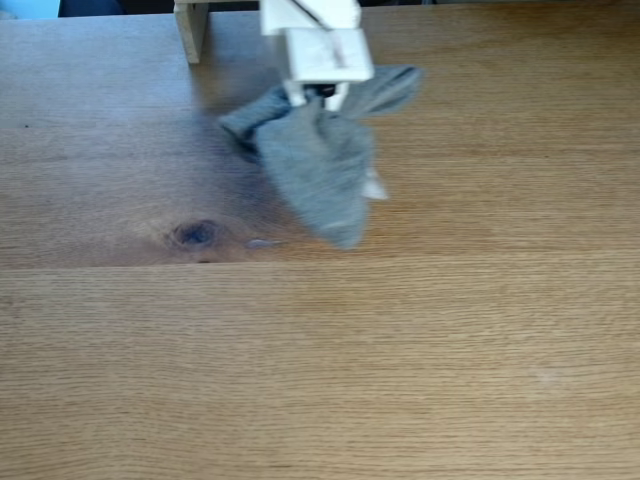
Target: Clean the area in front of the robot
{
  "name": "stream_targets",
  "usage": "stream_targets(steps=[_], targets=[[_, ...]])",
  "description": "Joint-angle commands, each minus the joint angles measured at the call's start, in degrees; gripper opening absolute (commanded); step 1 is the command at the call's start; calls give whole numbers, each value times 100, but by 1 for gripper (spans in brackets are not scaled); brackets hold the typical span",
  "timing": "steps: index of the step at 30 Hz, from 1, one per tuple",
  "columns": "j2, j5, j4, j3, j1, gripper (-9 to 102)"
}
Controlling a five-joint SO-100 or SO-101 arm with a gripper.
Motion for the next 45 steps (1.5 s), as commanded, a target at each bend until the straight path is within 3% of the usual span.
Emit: stream_targets(steps=[1, 5, 10, 16, 19, 27, 33, 39, 45], targets=[[-325, 246, -1134, -264, -765, 0], [-1327, 378, -2698, -334, -1195, 0], [-2689, 352, -4983, -343, -967, 0], [-4157, 18, -6091, -378, -299, 0], [-4825, -272, -6064, -782, 44, 0], [-6363, -782, -4641, -3604, 1213, 0], [-7233, -817, -2962, -6161, 2197, 0], [-7084, -466, -633, -7137, 2997, 0], [-6284, -158, 1907, -7137, 2610, 0]])
